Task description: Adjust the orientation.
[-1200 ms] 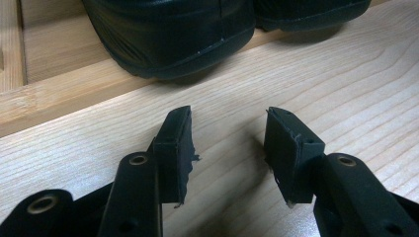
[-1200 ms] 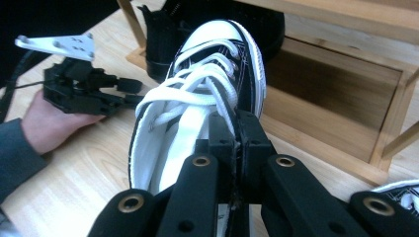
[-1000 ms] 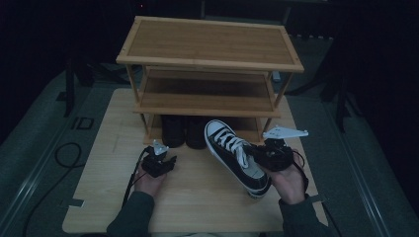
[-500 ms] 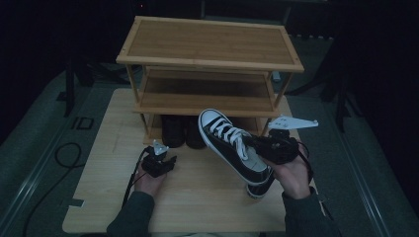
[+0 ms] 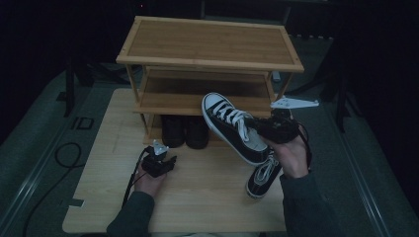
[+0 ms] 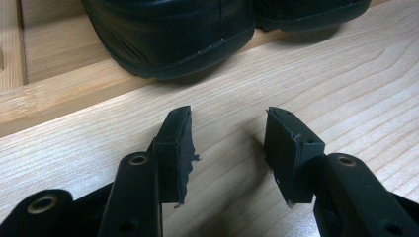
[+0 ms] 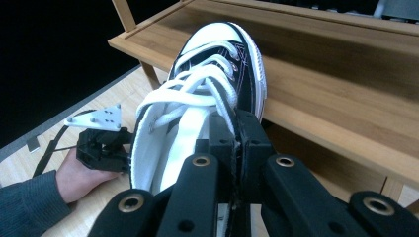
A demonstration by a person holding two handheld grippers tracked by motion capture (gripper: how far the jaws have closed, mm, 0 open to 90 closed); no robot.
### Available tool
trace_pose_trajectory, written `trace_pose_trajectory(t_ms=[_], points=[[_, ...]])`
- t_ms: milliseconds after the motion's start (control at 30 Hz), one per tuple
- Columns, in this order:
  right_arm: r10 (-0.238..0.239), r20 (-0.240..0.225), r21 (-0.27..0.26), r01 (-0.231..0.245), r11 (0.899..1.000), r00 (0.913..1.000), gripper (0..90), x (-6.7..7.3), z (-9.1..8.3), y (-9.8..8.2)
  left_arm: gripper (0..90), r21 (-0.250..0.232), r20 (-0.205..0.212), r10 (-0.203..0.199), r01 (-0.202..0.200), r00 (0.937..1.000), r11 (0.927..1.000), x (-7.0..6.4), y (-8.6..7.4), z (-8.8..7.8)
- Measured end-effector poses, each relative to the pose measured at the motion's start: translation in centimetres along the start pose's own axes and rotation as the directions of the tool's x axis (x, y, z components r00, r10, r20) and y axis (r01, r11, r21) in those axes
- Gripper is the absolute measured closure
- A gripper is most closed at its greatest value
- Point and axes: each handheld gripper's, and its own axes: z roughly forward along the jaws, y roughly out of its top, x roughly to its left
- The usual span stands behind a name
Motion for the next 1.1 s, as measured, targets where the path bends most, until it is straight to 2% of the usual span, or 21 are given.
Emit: trace_pose_trajectory(t_ms=[200, 400, 600, 733, 900, 1100], points=[[-0.025, -0.010, 0.005, 0.025, 1.000, 0.9996, 87.5, -1.0, 0.5, 0.5, 54.2, 0.000, 0.000, 0.000, 0.000, 1.0000, 1.0000, 0.0, 0.0, 0.0], [-0.069, -0.041, 0.014, 0.070, 0.997, 0.9968, 87.6, -1.9, 1.3, 1.0, 54.2, 0.000, 0.000, 0.000, 0.000, 1.0000, 1.0000, 0.0, 0.0, 0.0], [-0.093, -0.101, 0.003, 0.093, 0.996, 0.9905, 87.6, -2.9, 1.9, 1.4, 54.2, 0.000, 0.000, 0.000, 0.000, 1.0000, 1.0000, 0.0, 0.0, 0.0], [-0.092, -0.140, -0.002, 0.093, 0.996, 0.9858, 87.5, -3.7, 2.5, 1.6, 54.2, -0.001, 0.000, 0.000, 0.000, 1.0000, 1.0000, 0.0, 0.0, 0.0], [-0.110, -0.138, 0.003, 0.111, 0.994, 0.9843, 87.5, -4.2, 3.0, 1.9, 54.2, -0.001, 0.000, 0.000, 0.000, 1.0000, 1.0000, 0.0, 0.0, 0.0], [-0.100, -0.139, -0.006, 0.100, 0.995, 0.9853, 87.5, -4.8, 3.6, 2.4, 54.2, 0.000, 0.000, 0.000, 0.000, 1.0000, 1.0000, 0.0, 0.0, 0.0]])
